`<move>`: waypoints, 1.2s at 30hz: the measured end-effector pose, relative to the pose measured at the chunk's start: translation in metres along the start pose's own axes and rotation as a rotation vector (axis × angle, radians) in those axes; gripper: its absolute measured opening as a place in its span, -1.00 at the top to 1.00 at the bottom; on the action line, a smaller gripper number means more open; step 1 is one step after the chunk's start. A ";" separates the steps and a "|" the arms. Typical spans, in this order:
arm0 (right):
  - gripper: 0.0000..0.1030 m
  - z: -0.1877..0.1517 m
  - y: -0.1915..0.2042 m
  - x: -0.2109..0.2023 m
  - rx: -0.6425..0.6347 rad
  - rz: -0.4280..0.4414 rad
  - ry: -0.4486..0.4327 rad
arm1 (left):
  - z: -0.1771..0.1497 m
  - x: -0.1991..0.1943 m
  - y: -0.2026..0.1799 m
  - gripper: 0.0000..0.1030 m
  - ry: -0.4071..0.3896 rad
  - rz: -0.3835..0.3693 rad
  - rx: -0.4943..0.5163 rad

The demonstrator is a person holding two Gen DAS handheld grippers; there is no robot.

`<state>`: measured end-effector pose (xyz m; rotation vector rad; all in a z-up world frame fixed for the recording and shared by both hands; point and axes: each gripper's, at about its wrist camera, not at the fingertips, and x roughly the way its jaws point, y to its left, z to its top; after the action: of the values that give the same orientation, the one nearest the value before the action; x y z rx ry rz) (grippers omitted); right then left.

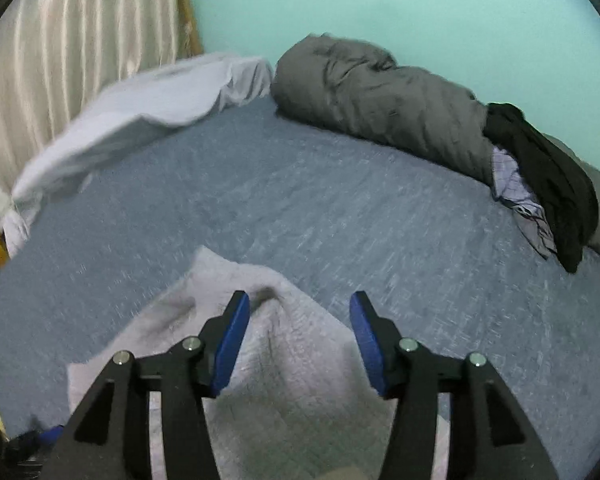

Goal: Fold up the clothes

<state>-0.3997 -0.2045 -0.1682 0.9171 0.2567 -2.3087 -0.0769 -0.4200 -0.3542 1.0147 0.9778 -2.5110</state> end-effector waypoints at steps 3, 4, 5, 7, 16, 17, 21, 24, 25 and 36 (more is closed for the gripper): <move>-0.09 -0.017 -0.018 -0.025 0.049 0.012 -0.018 | 0.007 0.005 0.003 -0.16 -0.009 -0.015 -0.029; -0.10 -0.027 -0.025 -0.035 0.070 0.029 -0.017 | 0.010 0.007 0.005 -0.16 -0.010 -0.022 -0.043; -0.10 -0.041 -0.032 -0.045 0.087 0.046 -0.014 | 0.012 0.009 0.007 -0.16 -0.012 -0.029 -0.057; -0.13 -0.077 -0.047 -0.067 0.123 0.077 -0.002 | 0.016 0.014 0.011 -0.16 -0.014 -0.043 -0.085; -0.17 -0.240 -0.123 -0.154 0.311 0.064 0.115 | 0.027 0.023 0.011 -0.14 -0.012 -0.055 -0.081; -0.17 -0.253 -0.130 -0.165 0.327 0.059 0.118 | 0.028 0.025 0.010 -0.10 -0.011 -0.055 -0.076; -0.17 -0.291 -0.152 -0.203 0.379 0.022 0.114 | 0.029 0.033 0.012 0.64 0.009 -0.100 -0.080; -0.17 -0.314 -0.169 -0.229 0.429 -0.008 0.106 | 0.027 0.031 0.010 0.91 0.005 -0.116 -0.078; -0.17 -0.323 -0.175 -0.241 0.453 -0.021 0.103 | 0.027 0.027 0.007 0.92 -0.005 -0.117 -0.068; -0.21 -0.371 -0.231 -0.342 0.524 -0.162 0.074 | 0.033 -0.062 -0.007 0.94 -0.057 -0.066 0.017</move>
<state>-0.1489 0.2876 -0.2232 1.2746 -0.2696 -2.5454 -0.0526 -0.4381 -0.2906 0.9250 0.9900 -2.5906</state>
